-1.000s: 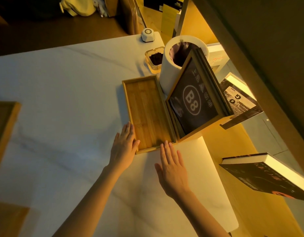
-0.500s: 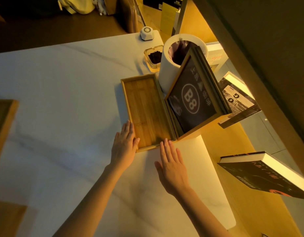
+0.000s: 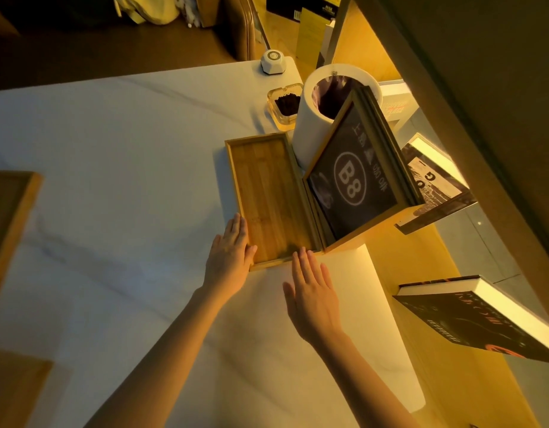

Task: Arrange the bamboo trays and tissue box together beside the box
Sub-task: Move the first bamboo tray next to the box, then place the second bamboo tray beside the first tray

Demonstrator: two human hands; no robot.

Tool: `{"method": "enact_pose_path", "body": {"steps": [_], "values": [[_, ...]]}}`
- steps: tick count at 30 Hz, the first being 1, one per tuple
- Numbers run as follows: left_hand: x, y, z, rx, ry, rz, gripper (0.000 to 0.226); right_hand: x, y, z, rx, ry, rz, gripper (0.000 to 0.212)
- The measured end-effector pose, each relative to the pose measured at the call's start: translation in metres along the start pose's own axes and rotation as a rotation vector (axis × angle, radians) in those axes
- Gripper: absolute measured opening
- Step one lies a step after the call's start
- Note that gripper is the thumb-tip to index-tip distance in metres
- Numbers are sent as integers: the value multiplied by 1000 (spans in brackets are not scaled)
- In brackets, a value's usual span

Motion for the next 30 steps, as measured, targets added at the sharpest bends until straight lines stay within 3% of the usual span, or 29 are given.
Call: {"method": "enact_pose_path", "body": {"steps": [3,8,11,15,24,30], "values": [[2,1,13,52,-14,-17,55,-5,-9,19,-31,-19,-14,50],[20,-7,47,200,48,-26,26,-14,-39,52,-35,13,42,28],[40,-19,71,189,55,-7,24,-14,-76,64,39,-80,86,25],[76,-43,114,146,96,-25,27,-2,-136,82,5,5,181,28],[171,-164,206,64,282,204,20,36,-266,92,-219,186,371,31],[213,-256,234,-4,354,258,24,52,-347,61,-349,118,389,28]]}}
Point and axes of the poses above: each hand's wrist, its own x-axis away from the middle knuckle, its own z-axis out of the back of the hand, y = z × x, the point moved 4 cm from there along -x, towards the middle knuckle, and after that the axes turned 12 degrees about -z, right-handed, at the moved point
